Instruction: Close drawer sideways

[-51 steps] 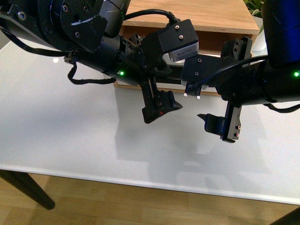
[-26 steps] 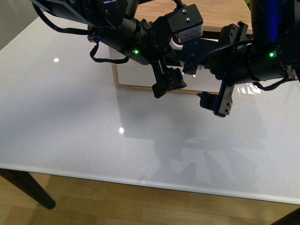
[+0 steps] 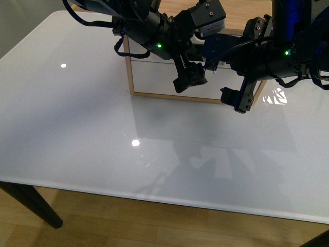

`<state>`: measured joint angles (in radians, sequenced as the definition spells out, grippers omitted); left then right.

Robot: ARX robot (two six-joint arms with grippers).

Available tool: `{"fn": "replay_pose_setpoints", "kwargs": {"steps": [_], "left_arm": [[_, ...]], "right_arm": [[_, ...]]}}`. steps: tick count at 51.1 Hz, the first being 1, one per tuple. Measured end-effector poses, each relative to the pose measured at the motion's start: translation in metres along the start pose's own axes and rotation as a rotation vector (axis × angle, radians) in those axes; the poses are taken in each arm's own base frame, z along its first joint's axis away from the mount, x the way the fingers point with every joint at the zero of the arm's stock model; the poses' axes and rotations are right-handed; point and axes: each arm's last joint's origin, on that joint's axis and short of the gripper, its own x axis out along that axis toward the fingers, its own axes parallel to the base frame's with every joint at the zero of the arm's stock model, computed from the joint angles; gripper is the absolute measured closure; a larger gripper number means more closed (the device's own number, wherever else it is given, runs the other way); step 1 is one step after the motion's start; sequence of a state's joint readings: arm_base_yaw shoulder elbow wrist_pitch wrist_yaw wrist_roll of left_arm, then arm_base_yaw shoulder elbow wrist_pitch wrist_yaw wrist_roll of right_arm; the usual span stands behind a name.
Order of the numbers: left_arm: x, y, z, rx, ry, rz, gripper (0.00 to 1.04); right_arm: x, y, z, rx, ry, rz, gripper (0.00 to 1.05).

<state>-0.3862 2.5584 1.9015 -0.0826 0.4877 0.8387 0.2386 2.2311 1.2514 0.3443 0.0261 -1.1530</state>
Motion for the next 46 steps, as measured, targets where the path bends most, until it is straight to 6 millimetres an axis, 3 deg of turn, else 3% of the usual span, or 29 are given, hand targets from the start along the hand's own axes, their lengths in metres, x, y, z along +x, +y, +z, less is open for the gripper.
{"fn": "replay_pose_setpoints", "kwargs": {"steps": [11,28,38,43,46], "left_arm": [[-0.005,-0.004,0.002,-0.028,-0.042,0.014,0.09],[-0.063,-0.014,0.004,-0.127,-0.071,0.178,0.09],[-0.129,-0.011,0.013,-0.241,-0.171,0.306,0.09],[-0.176,-0.012,0.008,-0.355,-0.231,0.414,0.09],[-0.218,-0.018,-0.002,-0.474,-0.279,0.510,0.09]], "right_arm": [[-0.008,0.000,-0.003,0.017,-0.021,0.008,0.09],[-0.067,0.001,-0.025,0.240,-0.062,-0.008,0.09],[-0.115,-0.006,-0.028,0.341,-0.139,-0.087,0.09],[-0.144,-0.008,-0.034,0.426,-0.171,-0.152,0.09],[-0.174,-0.010,-0.046,0.562,-0.167,-0.263,0.09]]}}
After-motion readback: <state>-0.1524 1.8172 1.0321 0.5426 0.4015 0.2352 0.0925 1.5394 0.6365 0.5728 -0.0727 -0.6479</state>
